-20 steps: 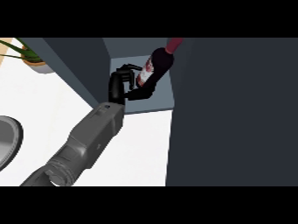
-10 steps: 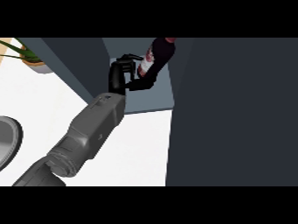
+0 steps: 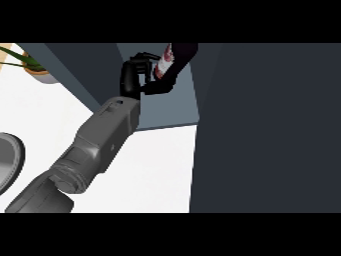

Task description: Pick up the wine, place it into the cabinet and close the cabinet

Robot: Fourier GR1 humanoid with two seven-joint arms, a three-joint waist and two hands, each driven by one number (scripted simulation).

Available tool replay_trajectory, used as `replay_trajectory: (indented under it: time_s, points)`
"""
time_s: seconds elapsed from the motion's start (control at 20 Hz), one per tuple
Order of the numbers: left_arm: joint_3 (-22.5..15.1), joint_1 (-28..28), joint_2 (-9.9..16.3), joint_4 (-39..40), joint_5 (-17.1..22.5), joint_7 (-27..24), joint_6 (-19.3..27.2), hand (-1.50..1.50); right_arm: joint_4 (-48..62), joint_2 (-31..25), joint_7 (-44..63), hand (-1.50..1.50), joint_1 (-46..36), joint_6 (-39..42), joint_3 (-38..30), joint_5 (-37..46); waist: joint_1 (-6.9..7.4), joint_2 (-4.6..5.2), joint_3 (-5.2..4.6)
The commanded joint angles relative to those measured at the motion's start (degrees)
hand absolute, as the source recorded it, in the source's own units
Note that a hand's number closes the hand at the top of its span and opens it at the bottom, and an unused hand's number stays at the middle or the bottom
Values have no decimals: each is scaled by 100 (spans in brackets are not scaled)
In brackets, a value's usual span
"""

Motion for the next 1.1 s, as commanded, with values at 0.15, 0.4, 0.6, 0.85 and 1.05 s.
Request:
replay_trajectory:
  time_s: [0.15, 0.4, 0.6, 0.85, 1.05]
  points:
    - [67, -211, -13, 243, -25, -20, 259, 150, -198, 41, 93, -150, 51, -81, 99, 111, 30, -20, 0]
    - [13, -337, 162, 275, -106, 169, 534, 150, -175, 51, 15, -150, 44, 10, 136, 101, -68, 33, 1]
    - [-90, -248, 120, 277, -240, 267, 697, -150, -21, -22, -45, -150, 53, 73, -26, 48, -50, 31, 7]
    - [-155, -250, 420, 274, -336, 522, 659, -150, -36, 105, -156, -150, 207, 155, 36, -38, -137, 62, 11]
    - [-177, -130, 206, 274, -389, 509, 775, -150, -33, -32, -60, -150, -11, 67, -40, 35, -63, 51, 2]
